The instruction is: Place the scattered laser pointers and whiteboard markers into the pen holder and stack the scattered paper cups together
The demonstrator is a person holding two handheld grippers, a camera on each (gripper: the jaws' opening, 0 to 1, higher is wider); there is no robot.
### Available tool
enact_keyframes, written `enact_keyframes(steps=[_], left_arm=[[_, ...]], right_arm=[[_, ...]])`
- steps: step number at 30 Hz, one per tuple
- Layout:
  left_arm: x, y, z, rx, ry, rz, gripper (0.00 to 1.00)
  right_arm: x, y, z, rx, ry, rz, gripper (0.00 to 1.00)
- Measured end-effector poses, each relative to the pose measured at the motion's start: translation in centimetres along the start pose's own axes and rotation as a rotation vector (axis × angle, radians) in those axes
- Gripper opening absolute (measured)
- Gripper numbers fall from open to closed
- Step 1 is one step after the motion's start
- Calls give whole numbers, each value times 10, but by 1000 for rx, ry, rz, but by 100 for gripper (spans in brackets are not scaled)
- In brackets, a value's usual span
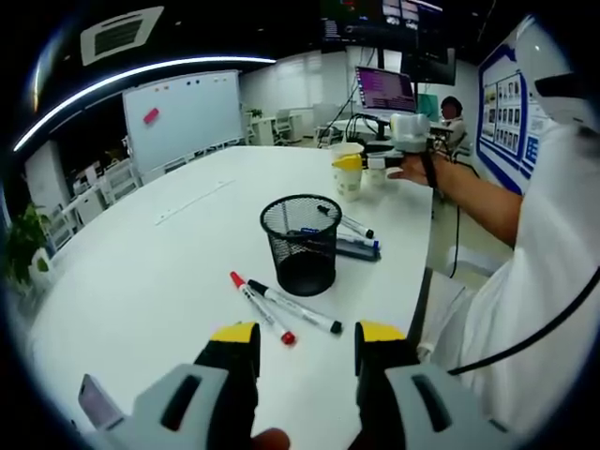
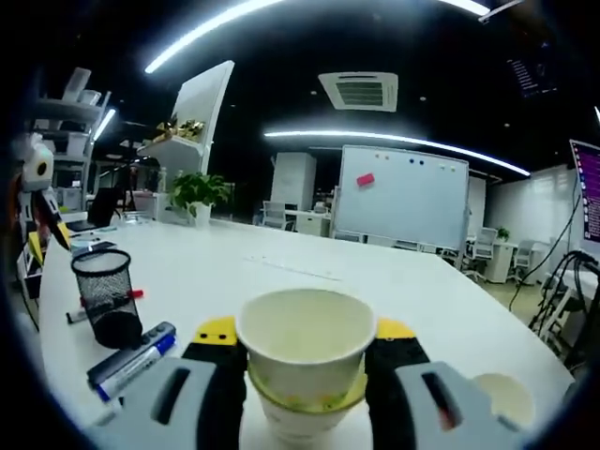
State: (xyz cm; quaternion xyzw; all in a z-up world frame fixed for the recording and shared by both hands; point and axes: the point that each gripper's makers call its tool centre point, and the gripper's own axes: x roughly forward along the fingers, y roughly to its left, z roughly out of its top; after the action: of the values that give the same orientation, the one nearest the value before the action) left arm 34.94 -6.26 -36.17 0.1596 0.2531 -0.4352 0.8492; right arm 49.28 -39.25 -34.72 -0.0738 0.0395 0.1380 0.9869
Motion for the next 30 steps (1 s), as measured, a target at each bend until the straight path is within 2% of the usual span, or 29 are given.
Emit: enact_keyframes(steps=[21,30], left_arm=[[-3,3,1,-7,-11,11,42],[-3,4,0,-10,-8,15,42]], right_arm=[[1,0,-3,-9,22,2,51],[2,0,-5,7,25,10,55]])
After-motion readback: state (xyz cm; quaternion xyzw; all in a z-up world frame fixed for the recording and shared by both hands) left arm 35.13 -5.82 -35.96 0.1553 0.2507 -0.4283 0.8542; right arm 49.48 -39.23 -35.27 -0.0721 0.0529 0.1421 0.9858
